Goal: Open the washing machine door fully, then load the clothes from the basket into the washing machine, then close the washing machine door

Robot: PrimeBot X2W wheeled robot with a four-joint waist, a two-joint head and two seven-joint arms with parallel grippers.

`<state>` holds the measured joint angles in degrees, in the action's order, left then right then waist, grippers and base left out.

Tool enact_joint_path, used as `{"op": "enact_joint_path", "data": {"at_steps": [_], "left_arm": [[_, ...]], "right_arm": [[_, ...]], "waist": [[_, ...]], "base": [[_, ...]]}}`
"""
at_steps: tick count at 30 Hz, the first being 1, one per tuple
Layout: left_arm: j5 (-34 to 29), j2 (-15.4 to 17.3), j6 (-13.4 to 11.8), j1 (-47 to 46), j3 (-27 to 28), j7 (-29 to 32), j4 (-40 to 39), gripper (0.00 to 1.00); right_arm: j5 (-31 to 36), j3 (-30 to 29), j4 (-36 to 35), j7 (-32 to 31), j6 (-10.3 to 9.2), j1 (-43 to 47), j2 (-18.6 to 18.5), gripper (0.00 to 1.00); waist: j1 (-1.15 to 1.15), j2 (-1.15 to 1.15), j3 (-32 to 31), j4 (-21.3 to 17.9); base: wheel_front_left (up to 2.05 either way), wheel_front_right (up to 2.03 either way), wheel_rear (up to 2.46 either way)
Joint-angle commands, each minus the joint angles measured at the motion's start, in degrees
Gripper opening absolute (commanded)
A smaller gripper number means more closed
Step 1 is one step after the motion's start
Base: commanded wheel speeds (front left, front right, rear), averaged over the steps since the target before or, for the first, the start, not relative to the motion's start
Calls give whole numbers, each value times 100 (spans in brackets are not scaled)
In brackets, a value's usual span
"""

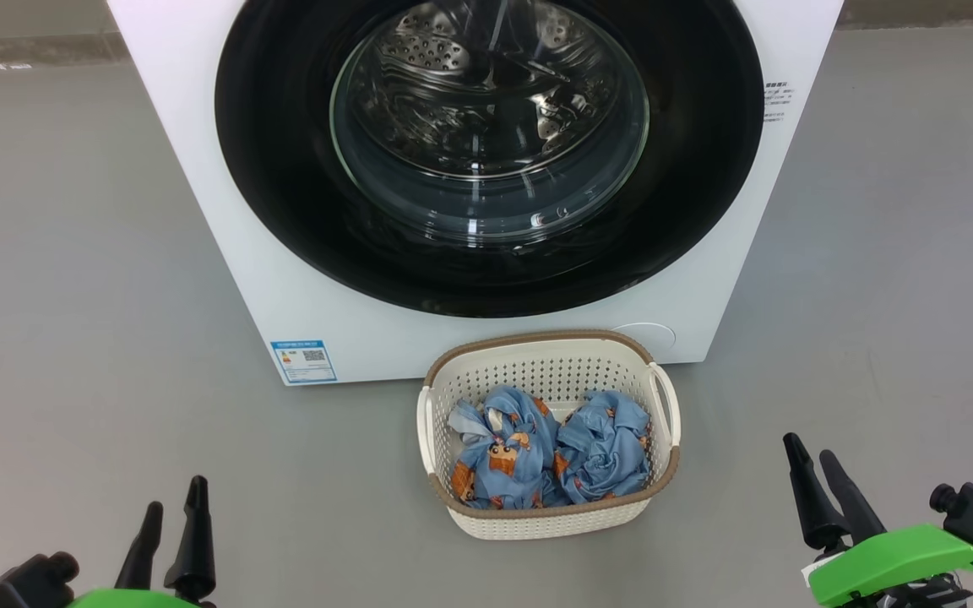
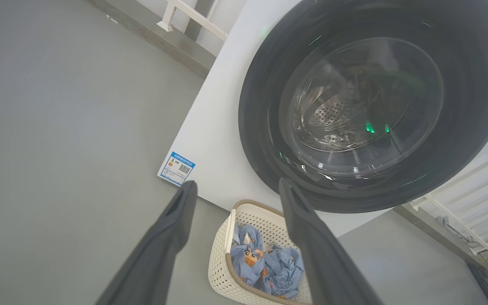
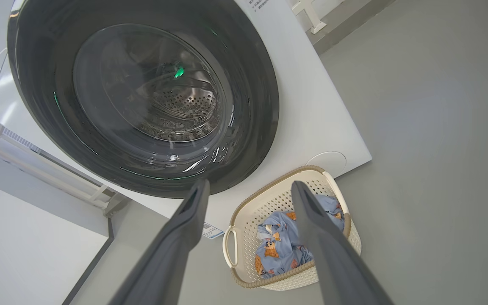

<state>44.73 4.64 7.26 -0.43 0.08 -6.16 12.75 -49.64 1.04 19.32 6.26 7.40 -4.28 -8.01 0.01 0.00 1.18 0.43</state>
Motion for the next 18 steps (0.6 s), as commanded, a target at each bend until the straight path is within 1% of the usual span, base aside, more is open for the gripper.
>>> {"op": "enact_joint_path", "data": {"at_steps": [1,10,18], "left_arm": [[-255,143,14,-240,92,-114,-194,100],[-756,207,16,-267,45,-249,-241,100],[-1340,252,18,-281,3,-401,-286,100]], "right_arm": [[227,115,-142,110,6,-275,-123,100],[704,200,-143,244,6,-325,-183,100],[1215,289,-135,395,7,-369,-269,100]], "waist": [[0,0,6,-1],[0,0,37,-1],[0,0,29,11]], "base": [[0,0,0],[0,0,0],[0,0,0]]}}
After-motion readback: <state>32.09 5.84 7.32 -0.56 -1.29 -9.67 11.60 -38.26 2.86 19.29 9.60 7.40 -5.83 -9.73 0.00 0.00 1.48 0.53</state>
